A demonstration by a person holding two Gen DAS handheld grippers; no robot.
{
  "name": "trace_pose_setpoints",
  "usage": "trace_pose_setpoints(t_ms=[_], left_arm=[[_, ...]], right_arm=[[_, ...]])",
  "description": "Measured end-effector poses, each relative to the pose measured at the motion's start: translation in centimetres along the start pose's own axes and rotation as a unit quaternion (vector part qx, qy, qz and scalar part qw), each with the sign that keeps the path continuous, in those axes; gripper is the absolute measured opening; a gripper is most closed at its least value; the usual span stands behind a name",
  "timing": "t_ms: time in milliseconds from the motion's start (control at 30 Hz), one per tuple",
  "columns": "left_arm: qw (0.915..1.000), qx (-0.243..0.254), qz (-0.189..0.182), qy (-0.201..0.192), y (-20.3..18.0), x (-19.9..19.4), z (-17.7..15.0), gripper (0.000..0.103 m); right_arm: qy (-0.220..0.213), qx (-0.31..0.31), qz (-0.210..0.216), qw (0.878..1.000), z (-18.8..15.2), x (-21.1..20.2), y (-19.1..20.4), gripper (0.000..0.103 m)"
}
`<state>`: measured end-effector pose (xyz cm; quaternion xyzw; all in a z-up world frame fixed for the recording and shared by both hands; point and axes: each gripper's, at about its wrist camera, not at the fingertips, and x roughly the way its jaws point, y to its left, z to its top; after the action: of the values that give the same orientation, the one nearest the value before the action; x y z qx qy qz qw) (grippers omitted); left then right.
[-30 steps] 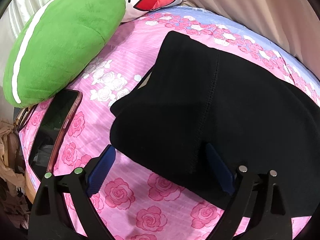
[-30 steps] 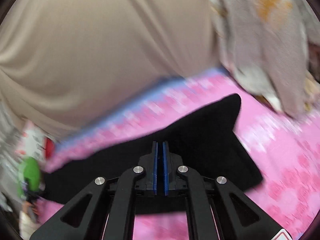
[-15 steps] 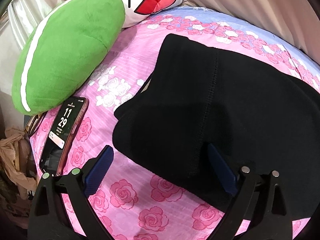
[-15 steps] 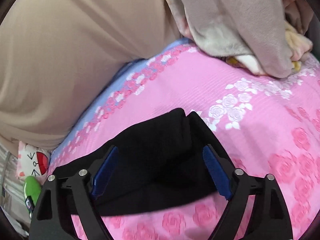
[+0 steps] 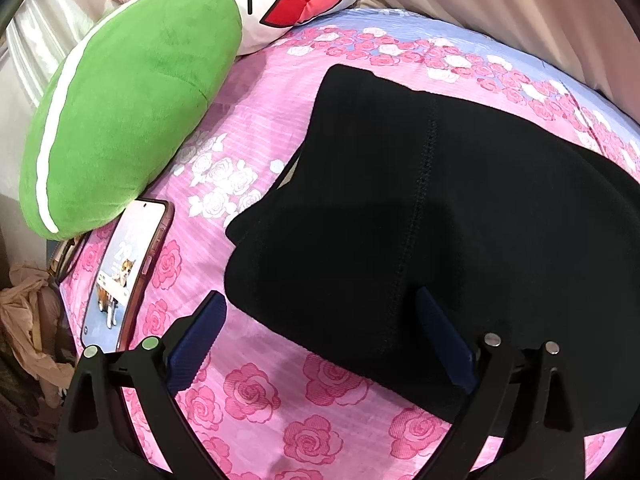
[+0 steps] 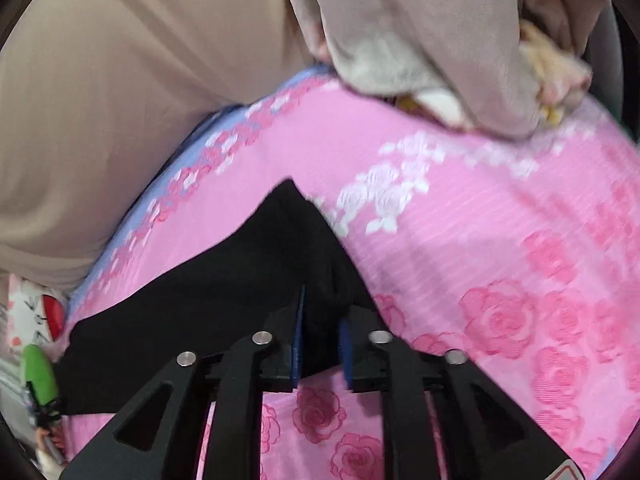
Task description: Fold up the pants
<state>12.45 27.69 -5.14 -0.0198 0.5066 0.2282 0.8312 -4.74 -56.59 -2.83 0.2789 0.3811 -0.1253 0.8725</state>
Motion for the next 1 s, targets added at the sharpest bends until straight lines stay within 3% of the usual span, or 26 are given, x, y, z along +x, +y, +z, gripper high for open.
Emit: trace_pose_setpoints(t_ms=[100, 167, 200, 233, 300, 333, 467, 567, 600, 667, 767, 833, 867, 1000], left_arm=[[0.9998, 0.016, 0.013, -0.007, -0.4, -0.1, 0.1, 0.094], [0.9993, 0.031, 0.019, -0.009, -0.6, -0.2, 0.1, 0.094], [0.9991, 0.037, 0.020, -0.008, -0.6, -0.1, 0.2, 0.094], [0.9987, 0.048, 0.020, -0.006, -0.7, -0.1, 0.3, 0.093], [0.9973, 0.071, 0.018, -0.003, -0.9, -0.2, 0.5, 0.080], [0.9953, 0.090, 0.036, -0.004, -1.0, -0.3, 0.6, 0.069], [0.9922, 0.120, 0.032, -0.001, -0.7, -0.1, 0.9, 0.072], [0.9935, 0.099, 0.049, -0.026, -0.6, -1.6, 0.3, 0.073], [0.9929, 0.097, 0.046, -0.052, -0.9, -3.2, -0.3, 0.073], [0.9910, 0.087, 0.045, -0.091, -1.1, -5.6, -1.4, 0.082], [0.9911, 0.071, -0.026, -0.109, -1.7, -8.1, -2.6, 0.083], [0.9898, 0.076, -0.068, -0.100, -2.3, -8.2, -3.0, 0.084], [0.9898, 0.081, -0.067, -0.096, -2.7, -7.9, -3.1, 0.084], [0.9947, 0.084, -0.024, -0.054, -1.5, -3.5, -2.8, 0.083]], right_arm=[[-0.027, -0.031, -0.044, 0.998, 0.9, -2.5, 1.4, 0.031], [-0.034, -0.042, -0.031, 0.998, 1.7, -3.3, 2.2, 0.048], [-0.037, -0.063, -0.030, 0.997, 2.0, -3.6, 3.3, 0.050], [-0.041, -0.077, -0.038, 0.995, 2.3, -3.5, 3.9, 0.050], [-0.037, -0.101, -0.033, 0.994, 1.9, -3.6, 5.5, 0.050], [-0.034, -0.099, -0.023, 0.994, 2.0, -3.0, 6.3, 0.050], [-0.032, -0.109, -0.021, 0.993, -0.2, -2.3, 7.9, 0.051], [-0.010, -0.126, -0.051, 0.991, -1.8, -1.4, 9.1, 0.051], [-0.006, -0.128, -0.049, 0.991, -2.1, -1.3, 9.4, 0.051], [0.000, -0.135, -0.037, 0.990, -2.6, -1.3, 10.9, 0.052], [0.003, -0.166, -0.004, 0.986, -3.5, -1.7, 15.1, 0.054], [0.013, -0.207, 0.029, 0.978, -4.8, -1.7, 19.2, 0.062], [0.022, -0.228, 0.048, 0.972, -5.8, -1.7, 21.2, 0.067], [0.066, -0.299, 0.109, 0.946, -11.1, -0.3, 28.1, 0.068]])
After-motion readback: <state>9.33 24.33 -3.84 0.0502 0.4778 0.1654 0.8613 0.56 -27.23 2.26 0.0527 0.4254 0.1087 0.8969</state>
